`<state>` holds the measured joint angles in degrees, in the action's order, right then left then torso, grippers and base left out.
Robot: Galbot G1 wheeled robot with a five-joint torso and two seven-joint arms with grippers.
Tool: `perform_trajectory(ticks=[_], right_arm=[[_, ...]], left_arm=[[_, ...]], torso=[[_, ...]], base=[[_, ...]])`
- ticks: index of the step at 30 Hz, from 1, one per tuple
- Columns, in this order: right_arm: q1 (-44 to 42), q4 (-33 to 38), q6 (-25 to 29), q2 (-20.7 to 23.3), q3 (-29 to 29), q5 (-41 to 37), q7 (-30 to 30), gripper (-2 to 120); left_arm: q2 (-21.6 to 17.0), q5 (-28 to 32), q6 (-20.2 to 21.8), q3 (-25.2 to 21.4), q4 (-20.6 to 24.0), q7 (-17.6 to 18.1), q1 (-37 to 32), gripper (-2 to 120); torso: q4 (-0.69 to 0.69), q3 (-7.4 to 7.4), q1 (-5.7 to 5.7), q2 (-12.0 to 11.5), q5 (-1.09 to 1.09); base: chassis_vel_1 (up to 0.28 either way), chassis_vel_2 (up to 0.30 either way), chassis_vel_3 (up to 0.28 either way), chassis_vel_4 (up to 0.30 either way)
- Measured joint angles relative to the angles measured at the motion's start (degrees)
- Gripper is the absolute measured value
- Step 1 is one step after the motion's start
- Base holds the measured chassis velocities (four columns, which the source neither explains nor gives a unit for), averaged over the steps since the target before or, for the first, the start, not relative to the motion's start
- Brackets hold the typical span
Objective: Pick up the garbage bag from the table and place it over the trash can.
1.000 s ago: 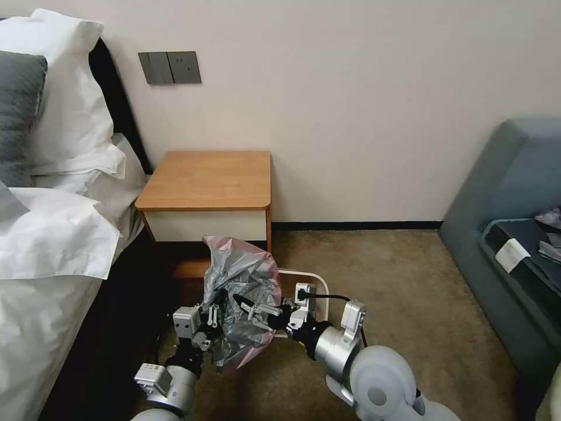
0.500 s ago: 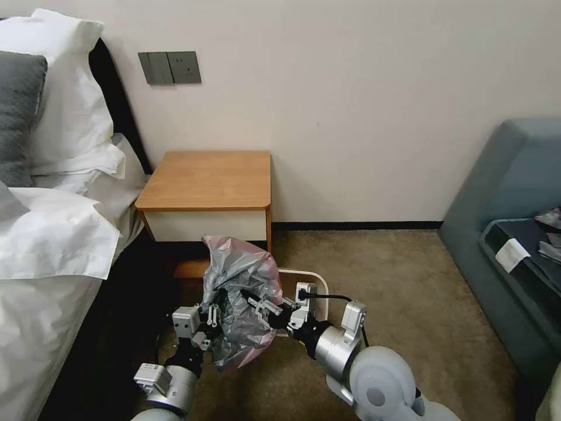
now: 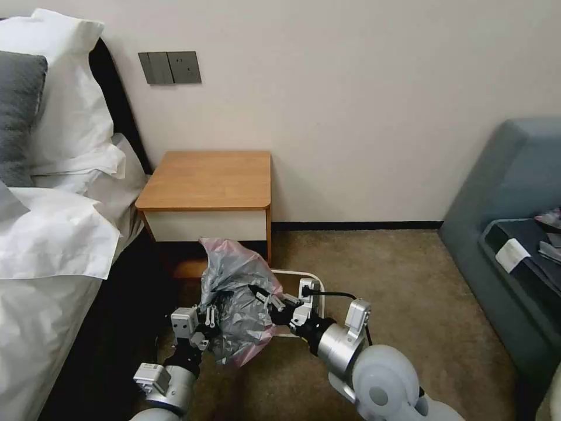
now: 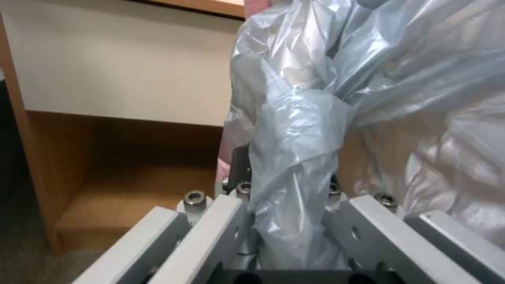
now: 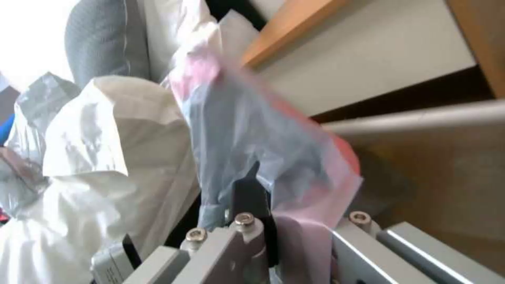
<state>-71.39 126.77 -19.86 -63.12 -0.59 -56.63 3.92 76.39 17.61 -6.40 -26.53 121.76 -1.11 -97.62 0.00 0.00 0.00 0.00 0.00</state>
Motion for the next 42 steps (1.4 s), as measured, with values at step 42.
perform_trajectory(ticks=[42], right_arm=[[-6.04,1.32,0.61,14.59,-19.33,-5.95,0.15,14]], left_arm=[[-0.78,2.21,-3.35,-0.16,-1.15,-1.52,-0.02,4]], torso=[[0.0,0.0,0.0,0.0,0.01]], base=[[0.0,0.0,0.0,0.0]])
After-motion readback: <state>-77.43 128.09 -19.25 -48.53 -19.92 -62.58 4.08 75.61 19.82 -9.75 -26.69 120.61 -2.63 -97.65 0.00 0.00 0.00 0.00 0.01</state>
